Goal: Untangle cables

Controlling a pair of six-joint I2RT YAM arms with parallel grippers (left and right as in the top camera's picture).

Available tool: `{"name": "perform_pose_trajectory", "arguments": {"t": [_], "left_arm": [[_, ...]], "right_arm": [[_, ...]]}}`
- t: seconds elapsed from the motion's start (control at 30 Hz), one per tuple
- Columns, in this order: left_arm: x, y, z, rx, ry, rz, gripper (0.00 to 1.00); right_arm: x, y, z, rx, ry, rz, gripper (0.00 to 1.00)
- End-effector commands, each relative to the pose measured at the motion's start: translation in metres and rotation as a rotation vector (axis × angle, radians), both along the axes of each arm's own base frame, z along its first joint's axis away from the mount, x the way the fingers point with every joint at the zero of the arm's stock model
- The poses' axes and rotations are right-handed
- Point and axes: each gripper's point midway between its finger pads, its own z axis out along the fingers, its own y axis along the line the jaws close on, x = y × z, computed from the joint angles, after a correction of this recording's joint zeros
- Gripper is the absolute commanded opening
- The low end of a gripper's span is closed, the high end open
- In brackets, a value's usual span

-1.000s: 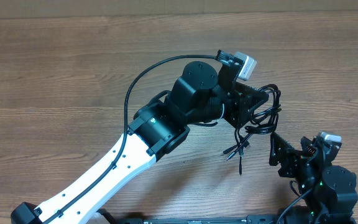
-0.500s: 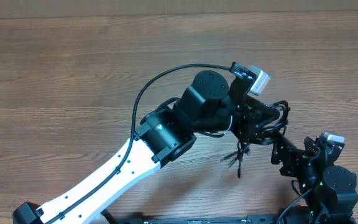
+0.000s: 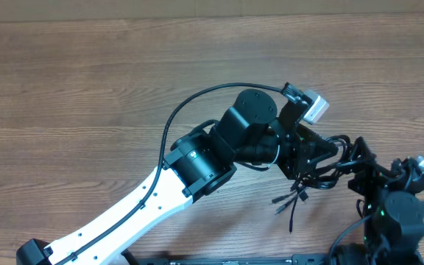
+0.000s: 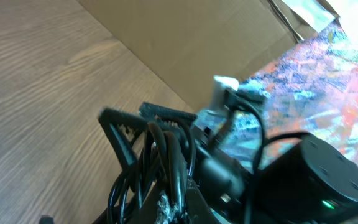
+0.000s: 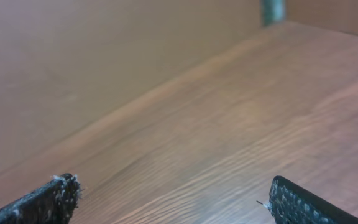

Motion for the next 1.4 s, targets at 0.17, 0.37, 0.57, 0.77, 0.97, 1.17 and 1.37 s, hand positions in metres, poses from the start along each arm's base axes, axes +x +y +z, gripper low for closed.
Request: {"name": "perform_pose_trajectory", "arguments": {"t": [0.17, 0.37, 0.57, 0.77, 0.97, 1.17, 1.37], "left_arm": [[-0.001, 0.008, 0.006, 0.000, -0.021, -0.028, 0.04], [0.035, 0.048, 0.002, 0.052, -0.018, 0.084, 0.04], [0.051, 0.079, 0.001, 0.089, -0.006, 0.159, 0.04], [0.054, 0.081, 0.001, 0.089, -0.014, 0.166, 0.04], [0.061, 0.087, 0.001, 0.093, -0.032, 0.185, 0.04], [0.072, 0.095, 0.000, 0.099, -0.058, 0.212, 0.04], [0.068, 0.098, -0.007, 0.147, -0.193, 0.146, 0.04]], "right_arm": [[0.015, -0.028, -0.078, 0.105, 0.250, -0.279, 0.96], [0.017, -0.037, -0.108, 0.157, 0.352, -0.365, 1.00], [0.015, -0.042, -0.113, 0.217, 0.366, -0.374, 1.00], [0.035, -0.016, -0.109, 0.201, 0.373, -0.148, 1.00], [0.053, 0.019, -0.098, 0.149, 0.351, 0.133, 1.00], [0.059, 0.055, -0.081, 0.077, 0.325, 0.411, 1.00], [0.049, 0.073, -0.064, 0.017, 0.289, 0.550, 1.00]]}}
